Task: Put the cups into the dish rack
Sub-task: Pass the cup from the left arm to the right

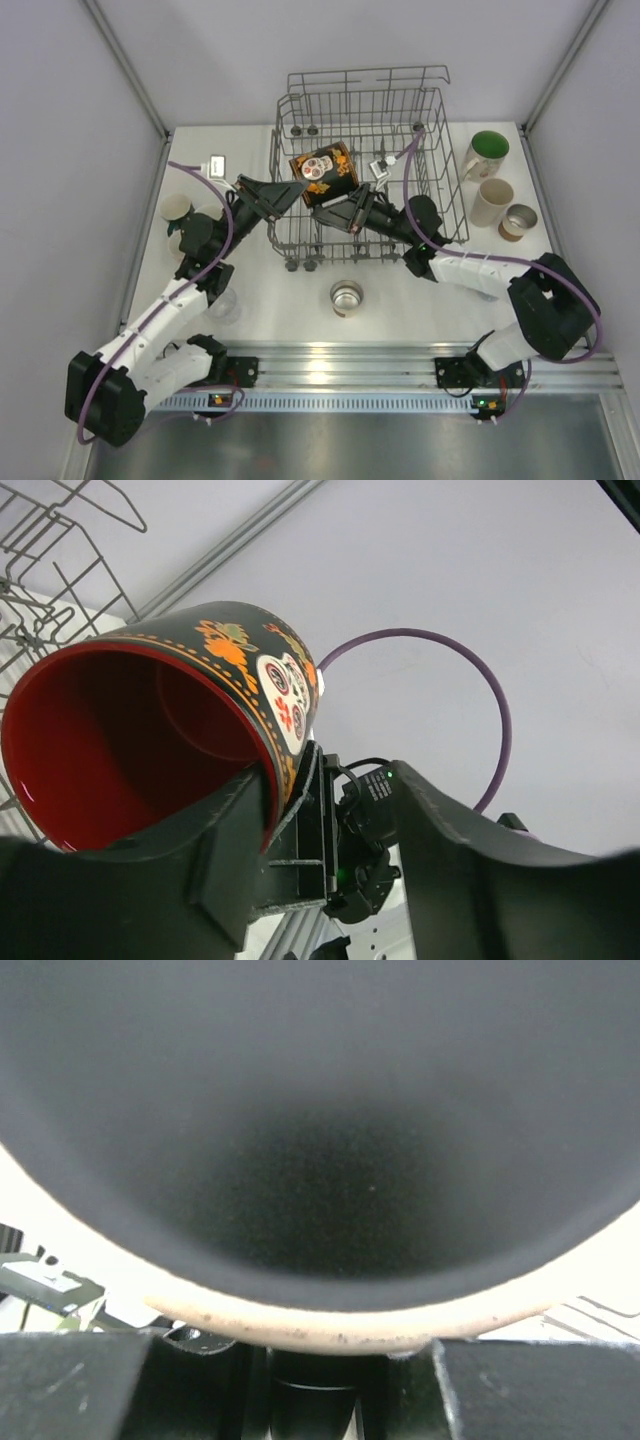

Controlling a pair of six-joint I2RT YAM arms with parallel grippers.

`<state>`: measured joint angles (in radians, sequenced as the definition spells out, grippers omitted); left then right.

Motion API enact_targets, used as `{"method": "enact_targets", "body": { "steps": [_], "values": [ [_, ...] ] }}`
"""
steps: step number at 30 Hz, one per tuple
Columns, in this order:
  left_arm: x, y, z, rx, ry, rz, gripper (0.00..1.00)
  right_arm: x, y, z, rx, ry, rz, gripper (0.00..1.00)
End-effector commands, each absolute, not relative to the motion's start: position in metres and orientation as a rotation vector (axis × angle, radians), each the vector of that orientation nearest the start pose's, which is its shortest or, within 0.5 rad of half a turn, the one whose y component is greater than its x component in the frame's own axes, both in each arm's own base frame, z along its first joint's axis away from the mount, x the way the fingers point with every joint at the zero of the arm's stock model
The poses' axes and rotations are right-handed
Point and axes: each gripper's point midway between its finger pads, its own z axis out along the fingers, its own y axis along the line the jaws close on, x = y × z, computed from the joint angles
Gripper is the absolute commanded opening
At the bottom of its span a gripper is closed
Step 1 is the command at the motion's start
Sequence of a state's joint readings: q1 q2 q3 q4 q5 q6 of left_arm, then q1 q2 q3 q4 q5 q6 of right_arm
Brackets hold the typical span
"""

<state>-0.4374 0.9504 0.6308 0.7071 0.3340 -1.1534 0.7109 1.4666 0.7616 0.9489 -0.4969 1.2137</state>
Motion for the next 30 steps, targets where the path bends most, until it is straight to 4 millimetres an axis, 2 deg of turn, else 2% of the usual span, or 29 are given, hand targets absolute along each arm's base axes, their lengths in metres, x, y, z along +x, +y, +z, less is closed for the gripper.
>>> {"method": "enact_targets", "body": {
  "steps": [1,6,7,8,9,11,12,14,16,17,19,20,23,24,25,26,28,30],
  "values": [
    [0.247,-0.23,0.403,-0.035,1.274,-1.606,0.61,0.25,0.333,0.381,-0.154,1.276,1.849,0.0],
    [0.256,-0.232,0.396,-0.062,1.322,-1.578,0.75,0.258,0.321,0.374,-0.14,1.304,1.81,0.0],
    [0.257,-0.234,0.394,-0.062,1.336,-1.573,0.8,0.262,0.315,0.376,-0.132,1.3,1.789,0.0],
    [0.259,-0.234,0.394,-0.056,1.344,-1.56,0.92,0.265,0.312,0.374,-0.129,1.307,1.769,0.0],
    [0.26,-0.234,0.393,-0.058,1.357,-1.549,0.98,0.267,0.309,0.374,-0.125,1.31,1.754,0.0],
    [0.264,-0.235,0.385,-0.058,1.405,-1.509,0.98,0.277,0.298,0.372,-0.102,1.328,1.707,0.0],
    [0.264,-0.234,0.39,-0.055,1.405,-1.496,0.98,0.281,0.294,0.371,-0.094,1.334,1.688,0.0],
    [0.269,-0.232,0.378,-0.067,1.464,-1.435,0.98,0.296,0.279,0.37,-0.069,1.353,1.616,0.0],
    [0.27,-0.226,0.384,-0.073,1.475,-1.385,0.98,0.311,0.262,0.371,-0.04,1.368,1.539,0.0],
    [0.274,-0.223,0.373,-0.083,1.528,-1.324,0.98,0.323,0.257,0.362,-0.021,1.425,1.467,0.0],
    [0.272,-0.219,0.378,-0.072,1.538,-1.277,0.98,0.338,0.24,0.36,0.006,1.451,1.358,0.0],
    [0.274,-0.217,0.365,-0.068,1.593,-1.226,0.98,0.35,0.231,0.353,0.022,1.497,1.258,0.0],
    [0.273,-0.211,0.365,-0.029,1.619,-1.149,0.98,0.372,0.206,0.358,0.043,1.497,1.058,0.0],
    [0.272,-0.21,0.357,-0.031,1.661,-1.128,0.98,0.377,0.2,0.348,0.065,1.547,1.007,0.0],
    [0.272,-0.209,0.358,-0.023,1.663,-1.119,0.98,0.385,0.193,0.343,0.078,1.567,0.959,0.0],
    [0.27,-0.208,0.355,-0.013,1.68,-1.105,0.98,0.393,0.185,0.349,0.084,1.554,0.887,0.0],
    [0.266,-0.207,0.35,-0.01,1.705,-1.096,0.98,0.405,0.174,0.336,0.11,1.598,0.806,0.0],
    [0.263,-0.204,0.349,-0.003,1.704,-1.085,0.98,0.418,0.162,0.334,0.125,1.604,0.715,0.0]
  ]
}}
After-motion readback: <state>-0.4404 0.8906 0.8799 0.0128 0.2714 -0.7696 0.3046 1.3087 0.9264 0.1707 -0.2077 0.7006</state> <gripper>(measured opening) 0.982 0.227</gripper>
